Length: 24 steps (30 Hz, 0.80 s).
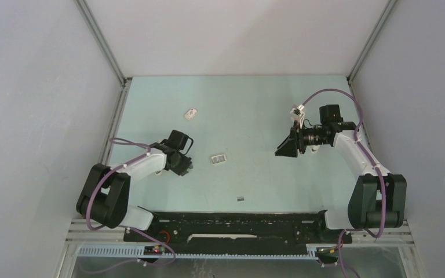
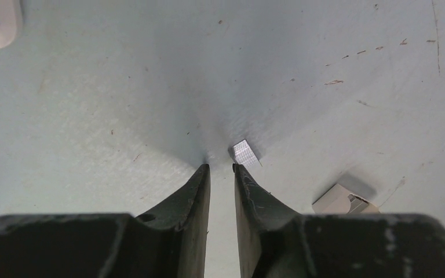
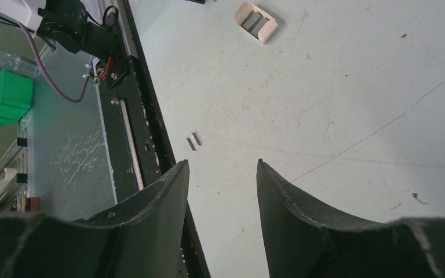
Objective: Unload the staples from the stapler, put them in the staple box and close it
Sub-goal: Adjust the stapler at the center of the board.
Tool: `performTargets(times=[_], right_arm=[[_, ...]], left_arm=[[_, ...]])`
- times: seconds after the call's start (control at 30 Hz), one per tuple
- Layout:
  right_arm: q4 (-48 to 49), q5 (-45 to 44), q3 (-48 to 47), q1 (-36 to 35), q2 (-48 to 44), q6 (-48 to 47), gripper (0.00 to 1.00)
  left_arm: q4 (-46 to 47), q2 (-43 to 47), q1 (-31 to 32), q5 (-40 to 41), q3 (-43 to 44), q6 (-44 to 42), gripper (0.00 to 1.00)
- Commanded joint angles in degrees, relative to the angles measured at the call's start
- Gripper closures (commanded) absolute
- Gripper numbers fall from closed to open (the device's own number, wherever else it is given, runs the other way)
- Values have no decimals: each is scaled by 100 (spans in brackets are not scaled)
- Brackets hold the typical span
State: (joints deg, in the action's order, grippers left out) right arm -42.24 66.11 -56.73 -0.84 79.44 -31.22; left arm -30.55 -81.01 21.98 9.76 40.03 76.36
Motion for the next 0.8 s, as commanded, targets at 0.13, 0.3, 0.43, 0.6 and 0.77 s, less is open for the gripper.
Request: performTargets(times=[0.13,0.3,0.43,0.6,0.77], right_arm=[[-30,128,4,14,-16,-115,44],[-36,145,0,8,-25,-120,44],[-38,150,4,14,-25,-121,44],[-43,161,9,12,-20,-131,44],[-55,158,2,11,-16,-149,44]], left_arm=[[155,128,-58,-51,117,-198,72],[282,446,-51,-57,-53,-184,71],[343,617,-52,-66,-189,-113,70],[412,605,-57,-170,-215,4,68],[581,557,-58,-252,-253,59,67]])
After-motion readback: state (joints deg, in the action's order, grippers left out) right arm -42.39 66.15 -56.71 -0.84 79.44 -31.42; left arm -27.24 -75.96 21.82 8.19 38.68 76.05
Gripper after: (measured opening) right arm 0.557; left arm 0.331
